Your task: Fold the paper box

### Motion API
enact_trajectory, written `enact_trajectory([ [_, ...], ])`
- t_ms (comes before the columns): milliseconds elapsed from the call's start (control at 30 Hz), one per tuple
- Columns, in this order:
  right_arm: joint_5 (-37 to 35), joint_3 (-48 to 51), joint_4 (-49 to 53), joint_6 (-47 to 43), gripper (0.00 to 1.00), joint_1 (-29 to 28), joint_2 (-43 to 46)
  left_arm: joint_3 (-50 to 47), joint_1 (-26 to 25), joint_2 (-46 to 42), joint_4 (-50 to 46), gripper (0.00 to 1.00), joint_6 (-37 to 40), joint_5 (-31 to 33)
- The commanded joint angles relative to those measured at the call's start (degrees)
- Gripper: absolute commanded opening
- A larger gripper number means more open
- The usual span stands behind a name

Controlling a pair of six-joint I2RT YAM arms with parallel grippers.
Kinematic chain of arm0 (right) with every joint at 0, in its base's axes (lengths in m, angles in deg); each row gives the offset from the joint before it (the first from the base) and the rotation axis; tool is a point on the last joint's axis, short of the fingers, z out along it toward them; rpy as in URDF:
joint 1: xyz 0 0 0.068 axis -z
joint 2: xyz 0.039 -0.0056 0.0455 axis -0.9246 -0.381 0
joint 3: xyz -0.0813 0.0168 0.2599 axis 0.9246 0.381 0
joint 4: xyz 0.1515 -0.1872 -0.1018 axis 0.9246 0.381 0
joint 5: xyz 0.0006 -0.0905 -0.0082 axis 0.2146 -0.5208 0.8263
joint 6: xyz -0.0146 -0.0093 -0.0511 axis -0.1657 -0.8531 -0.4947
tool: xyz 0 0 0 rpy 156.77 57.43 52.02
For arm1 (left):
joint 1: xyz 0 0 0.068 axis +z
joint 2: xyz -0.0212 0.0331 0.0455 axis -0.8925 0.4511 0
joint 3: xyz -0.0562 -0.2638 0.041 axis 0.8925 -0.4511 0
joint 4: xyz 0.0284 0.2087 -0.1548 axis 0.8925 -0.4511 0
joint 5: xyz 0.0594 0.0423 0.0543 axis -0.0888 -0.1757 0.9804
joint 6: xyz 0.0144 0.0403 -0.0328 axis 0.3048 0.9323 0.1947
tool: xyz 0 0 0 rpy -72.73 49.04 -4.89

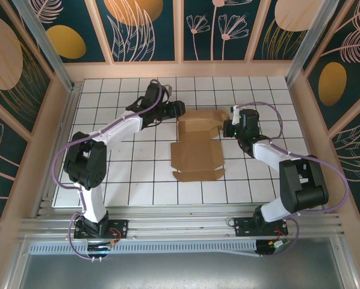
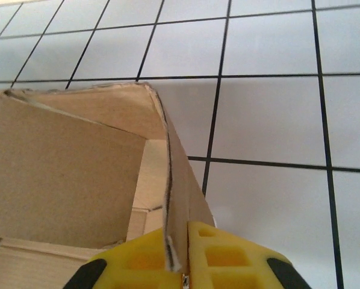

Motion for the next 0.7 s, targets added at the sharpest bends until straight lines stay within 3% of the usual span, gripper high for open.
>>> enact_trajectory([
  [0, -4.69, 0.61, -1.91, -2.70, 0.08, -1.32, 2.70, -2.49, -1.39, -10.66, 1.22, 0.61, 3.29, 5.80],
  [167, -5.35, 0.99, -0.75, -1.94, 0.05, -1.71, 4.06, -11.72, -11.49, -19.47, 4.65, 0.55, 4.17, 17.70],
  [300, -6.06, 1.50, 0.02, -0.51, 0.04, -1.78, 5.70, -16.79, -21.75, -18.16, 8.51, 0.50, 0.80, 23.00],
  [433, -6.16, 2.52, 0.02, 0.87, 0.04, -1.74, 7.13, -18.18, -26.34, -12.29, 13.43, 0.47, -1.95, 21.36],
  [533, -6.11, 2.74, 0.64, 1.99, 0.04, -1.73, 7.38, -16.51, -27.07, -6.04, 16.00, 0.45, -2.88, 17.58],
  [667, -5.32, 3.44, 0.38, 4.69, 0.05, -1.78, 7.62, -11.32, -27.26, 2.03, 14.16, 0.39, -1.82, 17.85],
])
